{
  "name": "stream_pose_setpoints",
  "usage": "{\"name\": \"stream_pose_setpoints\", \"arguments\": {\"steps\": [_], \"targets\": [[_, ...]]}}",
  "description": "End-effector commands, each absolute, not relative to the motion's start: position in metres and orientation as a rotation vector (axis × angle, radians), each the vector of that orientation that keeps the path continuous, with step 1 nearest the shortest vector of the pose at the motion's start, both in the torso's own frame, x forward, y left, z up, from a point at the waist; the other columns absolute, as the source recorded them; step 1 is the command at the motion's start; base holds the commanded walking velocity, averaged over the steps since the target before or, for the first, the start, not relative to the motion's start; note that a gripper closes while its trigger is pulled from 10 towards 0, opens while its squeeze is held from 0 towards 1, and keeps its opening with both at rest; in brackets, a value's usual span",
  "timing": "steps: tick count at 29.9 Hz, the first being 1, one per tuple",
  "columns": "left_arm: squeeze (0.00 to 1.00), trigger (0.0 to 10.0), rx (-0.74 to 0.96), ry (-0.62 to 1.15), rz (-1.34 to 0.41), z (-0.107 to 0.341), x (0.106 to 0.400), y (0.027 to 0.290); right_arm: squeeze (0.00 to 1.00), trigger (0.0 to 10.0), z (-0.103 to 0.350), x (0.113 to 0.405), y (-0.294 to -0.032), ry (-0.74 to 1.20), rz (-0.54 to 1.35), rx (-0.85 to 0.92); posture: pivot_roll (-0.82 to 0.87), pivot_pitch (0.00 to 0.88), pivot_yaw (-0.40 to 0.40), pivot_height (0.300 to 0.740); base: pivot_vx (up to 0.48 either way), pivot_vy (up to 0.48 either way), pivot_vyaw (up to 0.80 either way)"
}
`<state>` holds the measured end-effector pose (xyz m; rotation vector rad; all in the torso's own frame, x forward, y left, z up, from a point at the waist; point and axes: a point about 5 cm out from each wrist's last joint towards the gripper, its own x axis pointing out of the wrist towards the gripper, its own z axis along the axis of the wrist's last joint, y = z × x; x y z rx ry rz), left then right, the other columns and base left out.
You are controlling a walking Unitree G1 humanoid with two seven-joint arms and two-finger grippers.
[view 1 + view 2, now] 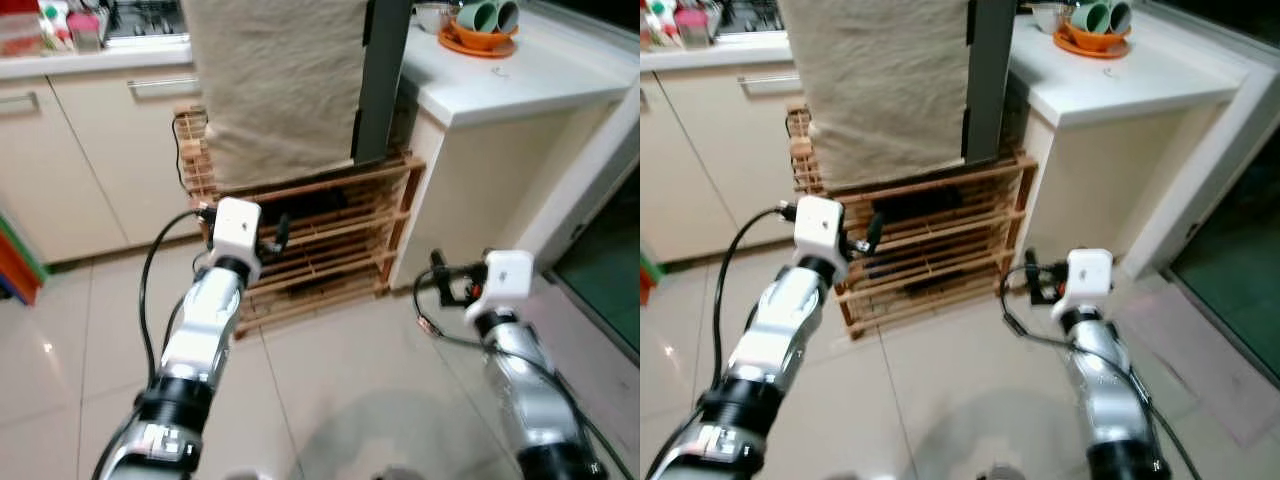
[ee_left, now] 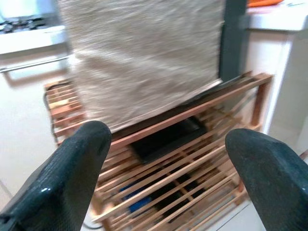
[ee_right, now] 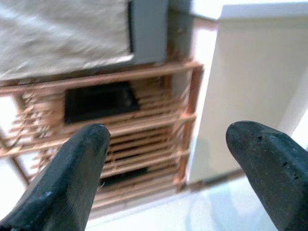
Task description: Restocking fridge
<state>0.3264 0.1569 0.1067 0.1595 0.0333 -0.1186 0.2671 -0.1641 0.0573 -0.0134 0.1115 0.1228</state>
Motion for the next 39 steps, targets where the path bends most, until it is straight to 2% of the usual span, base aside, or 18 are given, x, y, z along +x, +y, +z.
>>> {"name": "stream_pose_setpoints", "arguments": {"steps": [1,8,20,24,27,32,36,39], "targets": [[0.00,10.0,0.156,0.027,-0.147,0.109,0.329,0.146,0.00,10.0,0.064,0.269,-0.173,0.085,0.104,-0.041,-0.07,0.000,0.012,0.724,0.000,0.480,-0.64],[0.00,10.0,0.165,0.030,-0.148,0.109,0.332,0.148,0.00,10.0,0.049,0.242,-0.178,0.108,0.131,-0.098,-0.08,0.000,0.022,0.724,0.000,0.480,-0.09],[0.00,10.0,0.171,0.019,-0.133,0.109,0.334,0.151,0.00,10.0,0.047,0.241,-0.177,0.106,0.127,-0.105,-0.08,0.000,0.022,0.724,0.000,0.480,0.00],[0.00,10.0,0.254,-0.025,-0.175,0.103,0.327,0.155,0.00,10.0,0.048,0.245,-0.178,0.099,0.121,-0.124,-0.09,0.000,0.008,0.724,0.000,0.471,0.00],[0.00,10.0,0.253,-0.044,-0.178,0.100,0.326,0.159,0.00,10.0,0.051,0.248,-0.177,0.090,0.120,-0.126,-0.10,0.000,0.006,0.724,0.000,0.469,-0.72],[0.00,10.0,0.317,-0.072,-0.051,0.101,0.321,0.184,0.00,10.0,0.062,0.255,-0.179,0.041,0.123,-0.150,-0.09,0.000,0.006,0.724,0.000,0.096,-0.13],[0.00,10.0,0.251,-0.124,-0.142,0.108,0.315,0.173,0.00,10.0,0.067,0.266,-0.185,0.028,0.071,-0.122,-0.08,0.000,0.013,0.724,0.207,0.071,0.00],[0.00,10.0,0.266,-0.179,-0.196,0.113,0.311,0.163,0.00,10.0,0.070,0.273,-0.187,0.019,0.050,-0.107,-0.07,0.000,0.012,0.724,0.446,0.000,0.00]]}}
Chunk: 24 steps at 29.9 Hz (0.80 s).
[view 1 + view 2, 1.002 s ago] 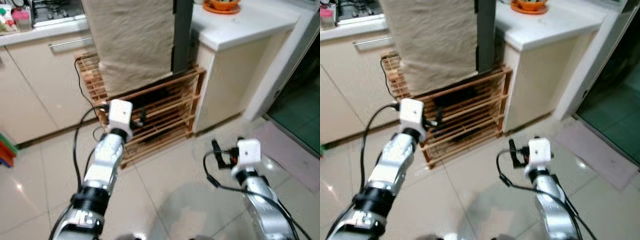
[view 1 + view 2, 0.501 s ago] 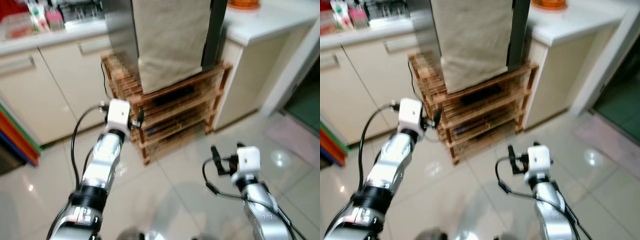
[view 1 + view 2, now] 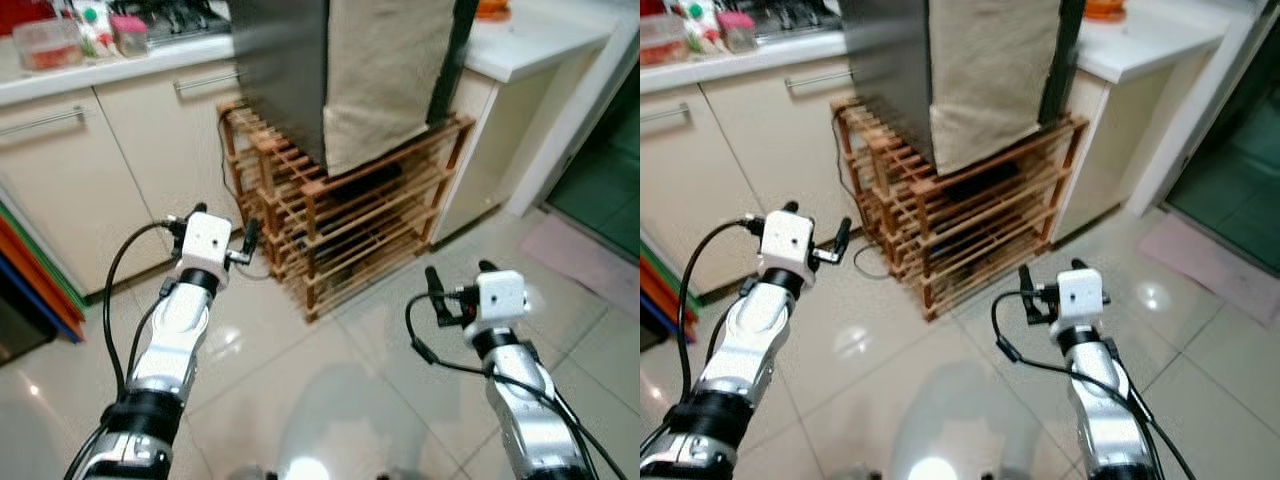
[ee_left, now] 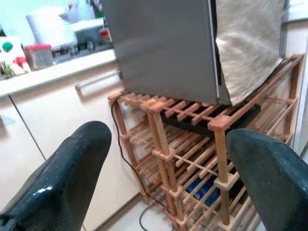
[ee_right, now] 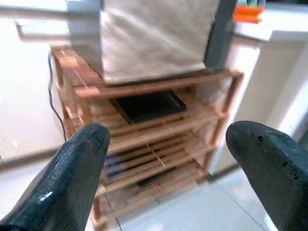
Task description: Restocking fridge
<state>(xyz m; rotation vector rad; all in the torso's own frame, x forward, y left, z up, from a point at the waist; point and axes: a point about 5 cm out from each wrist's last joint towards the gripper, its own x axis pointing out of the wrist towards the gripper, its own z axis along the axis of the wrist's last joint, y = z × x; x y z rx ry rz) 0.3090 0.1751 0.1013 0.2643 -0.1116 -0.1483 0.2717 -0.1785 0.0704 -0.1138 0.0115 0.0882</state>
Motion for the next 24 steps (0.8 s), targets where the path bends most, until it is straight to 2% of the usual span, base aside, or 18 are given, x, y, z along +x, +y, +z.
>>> {"name": "stream_pose_setpoints", "arguments": {"steps": [1,13,24], "targets": [[0.00,10.0,0.260,-0.174,-0.201,0.111,0.311,0.162,0.00,10.0,0.072,0.277,-0.187,0.012,0.043,-0.108,-0.06,0.000,0.013,0.724,0.446,0.000,0.00],[0.00,10.0,0.186,-0.108,-0.163,0.104,0.315,0.161,0.00,10.0,0.079,0.285,-0.190,-0.017,0.014,-0.103,-0.08,0.000,0.024,0.724,0.444,0.000,0.00],[0.00,10.0,0.113,-0.111,-0.264,0.107,0.310,0.145,0.00,10.0,0.074,0.270,-0.179,0.001,0.042,0.011,-0.07,0.000,0.009,0.724,0.445,0.000,0.00]]}}
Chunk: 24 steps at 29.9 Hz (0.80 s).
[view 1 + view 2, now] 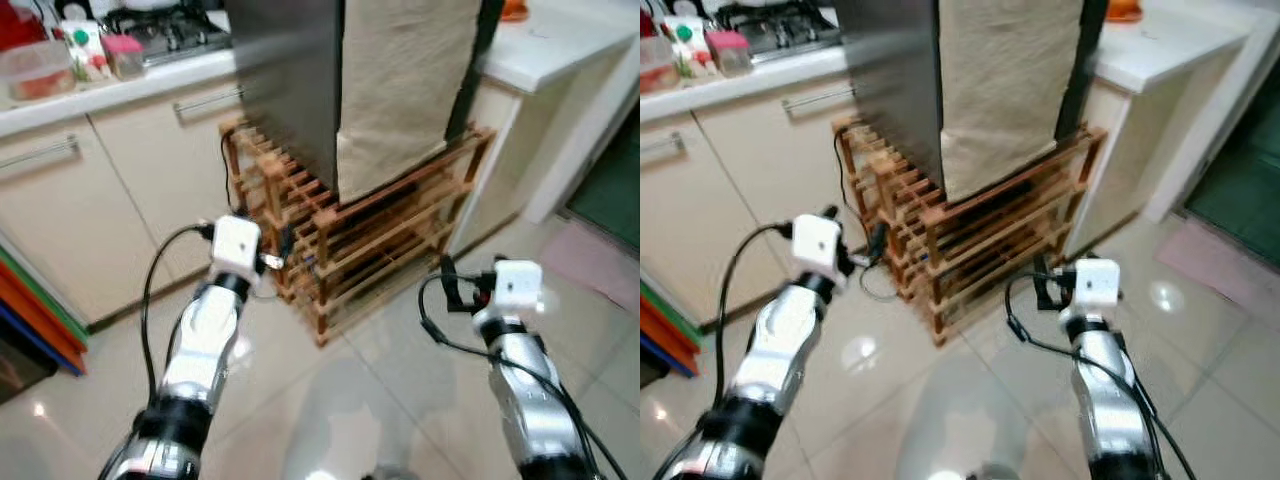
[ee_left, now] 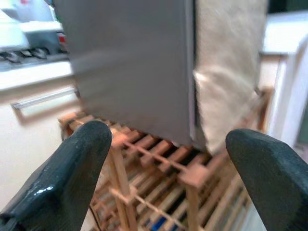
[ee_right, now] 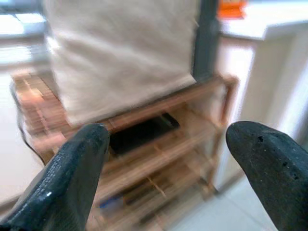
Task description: Restocking fridge
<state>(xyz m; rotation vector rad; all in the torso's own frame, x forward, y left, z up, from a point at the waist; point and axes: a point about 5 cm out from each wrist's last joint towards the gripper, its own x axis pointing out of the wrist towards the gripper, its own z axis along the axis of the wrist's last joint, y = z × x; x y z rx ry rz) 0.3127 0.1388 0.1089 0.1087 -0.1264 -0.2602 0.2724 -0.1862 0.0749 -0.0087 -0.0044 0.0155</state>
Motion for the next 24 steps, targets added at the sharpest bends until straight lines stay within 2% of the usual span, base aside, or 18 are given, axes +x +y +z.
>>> {"name": "stream_pose_setpoints", "arguments": {"steps": [1,6,10,17,24], "targets": [[0.00,10.0,0.135,-0.128,-0.301,0.108,0.308,0.141,0.00,10.0,0.074,0.270,-0.178,0.001,0.046,0.011,-0.07,0.000,0.007,0.724,0.446,0.000,0.00],[0.00,10.0,0.156,-0.147,-0.373,0.111,0.306,0.128,0.00,10.0,0.078,0.274,-0.175,-0.006,0.066,0.010,-0.06,0.000,0.003,0.724,0.445,0.000,0.00],[0.00,10.0,0.096,-0.123,-0.377,0.111,0.304,0.129,0.00,10.0,0.086,0.278,-0.170,-0.031,0.097,0.038,-0.06,0.000,0.003,0.724,0.444,0.000,0.00],[0.00,10.0,0.125,-0.103,-0.404,0.106,0.303,0.131,0.00,10.0,0.089,0.279,-0.157,-0.032,0.188,0.041,-0.05,0.000,0.000,0.724,0.434,0.000,0.00],[0.00,10.0,0.143,-0.093,-0.396,0.107,0.305,0.128,0.00,10.0,0.086,0.280,-0.158,-0.005,0.182,0.041,-0.05,0.000,-0.001,0.724,0.000,0.000,-0.57]]}}
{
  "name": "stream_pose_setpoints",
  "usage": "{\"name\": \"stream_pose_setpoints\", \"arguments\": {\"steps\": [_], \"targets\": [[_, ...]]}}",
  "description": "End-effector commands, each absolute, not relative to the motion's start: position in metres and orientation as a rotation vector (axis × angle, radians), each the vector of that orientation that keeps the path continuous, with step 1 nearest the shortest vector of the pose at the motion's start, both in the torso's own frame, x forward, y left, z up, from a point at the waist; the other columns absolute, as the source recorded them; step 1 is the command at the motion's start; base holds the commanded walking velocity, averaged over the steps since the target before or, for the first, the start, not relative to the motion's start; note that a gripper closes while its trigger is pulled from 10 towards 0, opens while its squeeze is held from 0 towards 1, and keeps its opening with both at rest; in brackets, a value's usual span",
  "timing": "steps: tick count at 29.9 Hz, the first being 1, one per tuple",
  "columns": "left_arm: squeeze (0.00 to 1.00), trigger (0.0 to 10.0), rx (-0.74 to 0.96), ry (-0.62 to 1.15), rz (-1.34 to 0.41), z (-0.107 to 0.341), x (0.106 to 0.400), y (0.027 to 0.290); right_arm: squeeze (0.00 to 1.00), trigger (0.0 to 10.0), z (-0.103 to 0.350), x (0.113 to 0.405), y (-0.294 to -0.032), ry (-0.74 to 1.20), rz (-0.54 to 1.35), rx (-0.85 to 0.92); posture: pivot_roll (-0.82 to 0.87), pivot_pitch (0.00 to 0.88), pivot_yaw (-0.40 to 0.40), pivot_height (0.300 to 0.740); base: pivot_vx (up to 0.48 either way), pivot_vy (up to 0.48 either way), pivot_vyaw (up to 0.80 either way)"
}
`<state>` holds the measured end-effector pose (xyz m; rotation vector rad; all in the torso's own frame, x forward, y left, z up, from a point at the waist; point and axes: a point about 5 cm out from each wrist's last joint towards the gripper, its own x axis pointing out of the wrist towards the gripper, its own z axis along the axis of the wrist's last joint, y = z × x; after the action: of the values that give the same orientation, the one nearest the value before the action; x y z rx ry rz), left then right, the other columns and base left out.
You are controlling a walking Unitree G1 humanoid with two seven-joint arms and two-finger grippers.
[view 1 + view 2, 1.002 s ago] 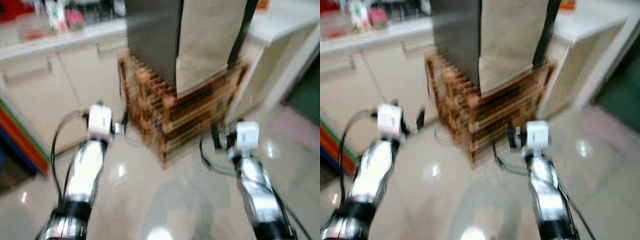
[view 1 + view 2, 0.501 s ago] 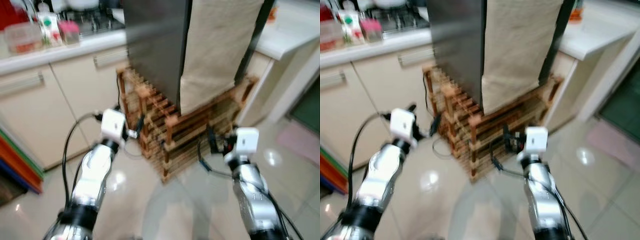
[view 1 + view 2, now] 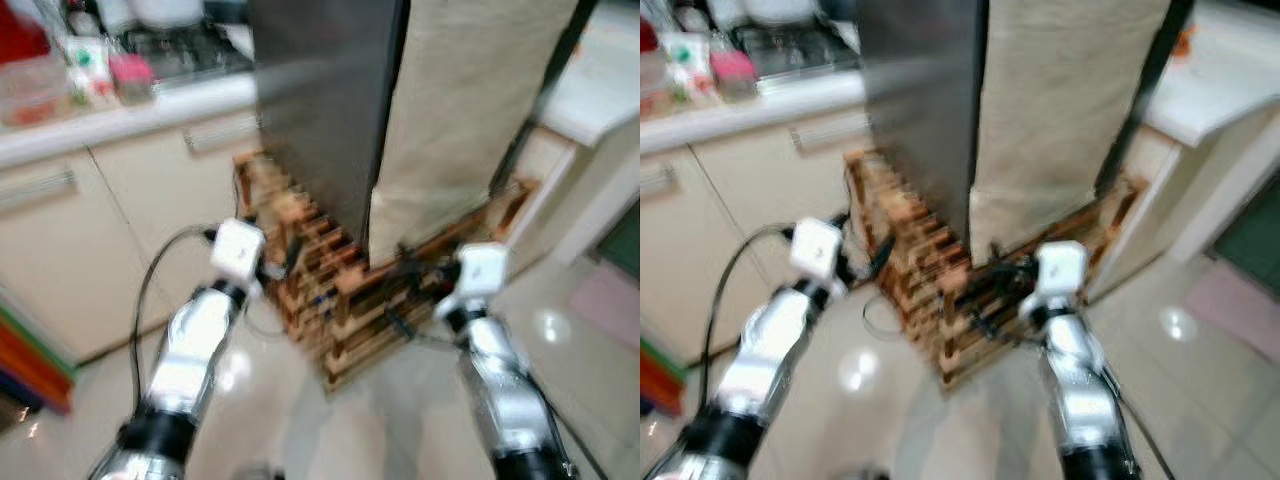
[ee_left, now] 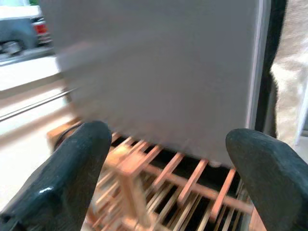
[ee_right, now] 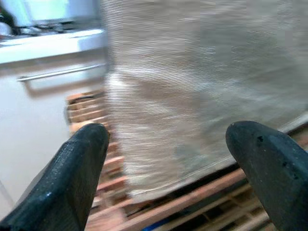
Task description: Restocking fridge
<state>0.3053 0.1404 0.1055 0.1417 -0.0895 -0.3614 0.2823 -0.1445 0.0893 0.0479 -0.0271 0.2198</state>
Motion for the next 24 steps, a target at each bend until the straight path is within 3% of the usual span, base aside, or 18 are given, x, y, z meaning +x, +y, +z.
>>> {"name": "stream_pose_setpoints", "arguments": {"steps": [1,11,16,24], "targets": [[0.00,10.0,0.144,-0.095,-0.400,0.107,0.306,0.128,0.00,10.0,0.085,0.280,-0.158,-0.003,0.182,0.040,-0.05,0.000,0.000,0.724,0.000,0.000,-0.64],[0.00,10.0,0.160,-0.098,-0.375,0.111,0.312,0.129,0.00,10.0,0.085,0.283,-0.159,-0.007,0.172,0.025,-0.05,0.000,0.004,0.724,0.000,0.000,-0.64],[0.00,10.0,0.127,-0.101,-0.377,0.119,0.321,0.131,0.00,10.0,0.087,0.286,-0.159,-0.019,0.167,0.002,-0.05,0.000,0.003,0.724,0.000,0.000,0.00],[0.00,10.0,0.095,-0.193,-0.369,0.139,0.324,0.131,0.00,10.0,0.089,0.286,-0.160,-0.045,0.163,-0.034,-0.05,0.000,0.007,0.724,0.388,0.282,0.00]]}}
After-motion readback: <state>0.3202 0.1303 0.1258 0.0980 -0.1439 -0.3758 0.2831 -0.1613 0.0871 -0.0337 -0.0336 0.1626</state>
